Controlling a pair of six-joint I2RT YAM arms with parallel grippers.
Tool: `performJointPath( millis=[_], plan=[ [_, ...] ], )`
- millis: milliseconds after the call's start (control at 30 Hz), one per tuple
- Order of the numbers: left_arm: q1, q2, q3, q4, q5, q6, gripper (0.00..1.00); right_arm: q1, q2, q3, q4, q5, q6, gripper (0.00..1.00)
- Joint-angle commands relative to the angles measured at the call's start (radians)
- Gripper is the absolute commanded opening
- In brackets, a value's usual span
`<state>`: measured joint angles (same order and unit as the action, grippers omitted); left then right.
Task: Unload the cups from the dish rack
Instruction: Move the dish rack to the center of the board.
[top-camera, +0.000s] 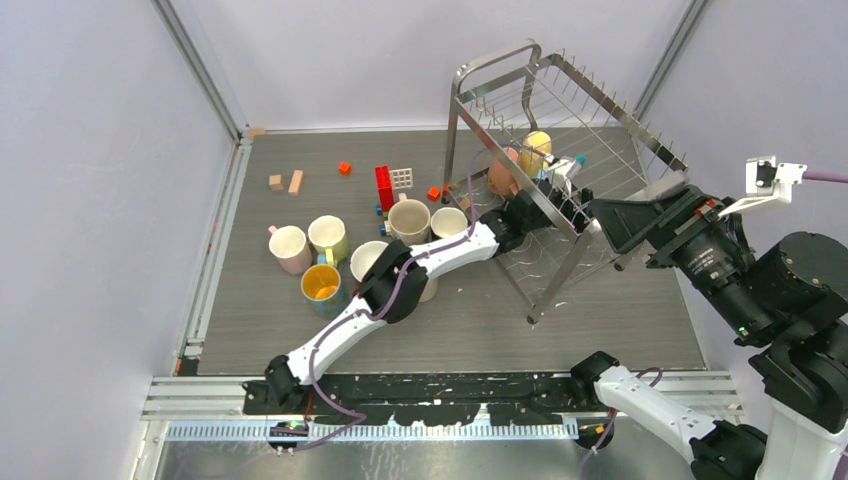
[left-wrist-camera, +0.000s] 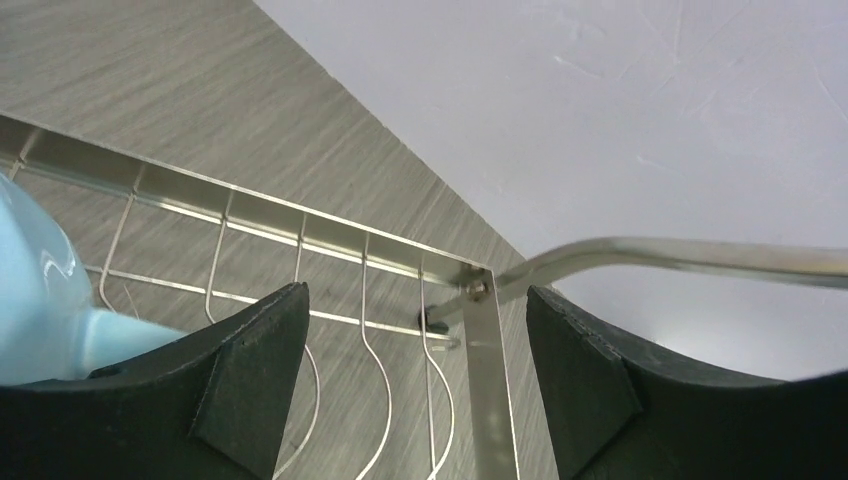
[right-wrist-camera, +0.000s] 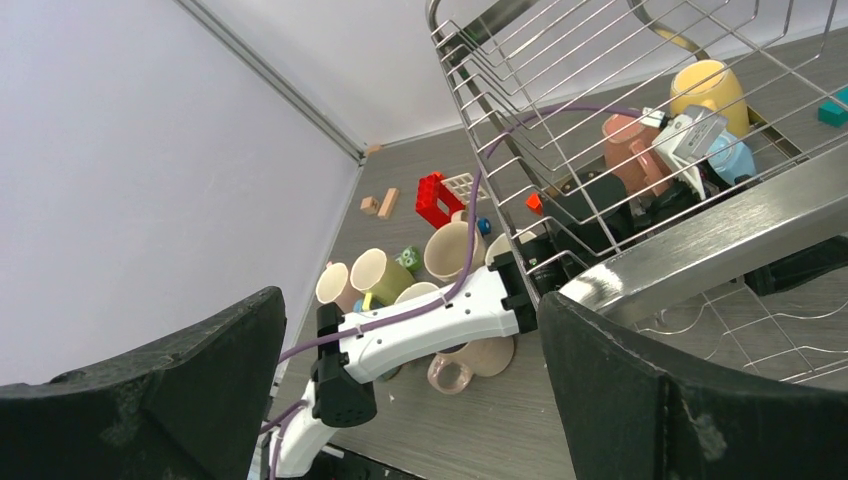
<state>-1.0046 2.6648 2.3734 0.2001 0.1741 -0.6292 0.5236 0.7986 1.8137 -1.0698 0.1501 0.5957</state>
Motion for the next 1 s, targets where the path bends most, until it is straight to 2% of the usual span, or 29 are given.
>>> performJointPath(
  millis=[0, 200, 333, 567, 667, 967],
  plan=[
    [0.004, 0.030, 0.098, 0.069, -0.058, 0.007, 0.81, 0.000, 0.020, -0.022, 0.053, -0.021, -0.017, 1.00],
    [-0.004, 0.072, 0.131, 0.100, -0.147, 0.023, 0.81, 0.000, 0.028, -0.035, 0.063, -0.030, -0.021, 1.00],
    [-0.012, 0.085, 0.163, 0.040, -0.257, 0.029, 0.81, 0.001, 0.032, -0.035, 0.064, -0.030, -0.023, 1.00],
    [-0.034, 0.014, 0.111, -0.097, -0.443, 0.051, 0.81, 0.000, 0.034, -0.036, 0.070, -0.032, -0.024, 1.00],
    [-0.035, -0.005, 0.109, -0.183, -0.488, 0.053, 0.80, 0.001, 0.033, -0.039, 0.073, -0.038, -0.021, 1.00],
    [-0.042, -0.120, -0.039, -0.227, -0.568, 0.103, 0.80, 0.000, 0.026, -0.058, 0.091, -0.052, -0.010, 1.00]
  ],
)
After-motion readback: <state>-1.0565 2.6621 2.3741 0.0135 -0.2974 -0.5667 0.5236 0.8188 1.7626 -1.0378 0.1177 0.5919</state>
